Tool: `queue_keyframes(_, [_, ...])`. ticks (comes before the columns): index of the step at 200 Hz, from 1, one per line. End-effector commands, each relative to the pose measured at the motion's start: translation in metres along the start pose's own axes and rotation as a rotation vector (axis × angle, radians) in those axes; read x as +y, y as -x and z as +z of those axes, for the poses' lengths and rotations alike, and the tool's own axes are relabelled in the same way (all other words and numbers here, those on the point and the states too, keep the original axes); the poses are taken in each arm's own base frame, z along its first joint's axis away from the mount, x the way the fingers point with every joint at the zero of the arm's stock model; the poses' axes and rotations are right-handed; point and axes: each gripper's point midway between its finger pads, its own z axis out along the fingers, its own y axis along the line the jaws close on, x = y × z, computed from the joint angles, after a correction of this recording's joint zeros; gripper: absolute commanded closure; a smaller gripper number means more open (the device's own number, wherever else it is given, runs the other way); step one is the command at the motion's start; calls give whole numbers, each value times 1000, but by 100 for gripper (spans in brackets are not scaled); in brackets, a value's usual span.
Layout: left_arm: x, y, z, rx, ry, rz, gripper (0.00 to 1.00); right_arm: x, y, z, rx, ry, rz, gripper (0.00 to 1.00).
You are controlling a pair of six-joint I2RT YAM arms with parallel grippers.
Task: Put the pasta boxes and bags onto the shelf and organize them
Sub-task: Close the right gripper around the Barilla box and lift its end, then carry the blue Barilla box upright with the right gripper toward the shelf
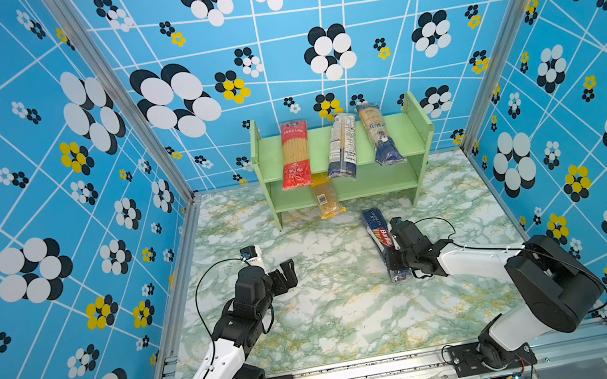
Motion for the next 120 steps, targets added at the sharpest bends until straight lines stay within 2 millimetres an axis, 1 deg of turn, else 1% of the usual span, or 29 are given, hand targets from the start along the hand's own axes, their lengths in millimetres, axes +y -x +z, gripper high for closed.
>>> queue_keyframes(1, [0,1,1,-10,-9,-6,0,14,26,-28,-53,34,-3,100])
queue_keyframes(20, [0,1,2,-10,-10,-4,0,18,45,-49,-94,37,-10,100])
queue_keyframes(61, [0,0,5,-6,-11,-2,0,24,75,-88,-157,37,-1,100])
queue_keyframes(96, [0,1,8,-4,-16,-1,1,30,99,-111,-213,47,24,100])
queue_keyframes(120, [-2,1,9,0,-23,3,1,31,114,-122,-242,32,34,100])
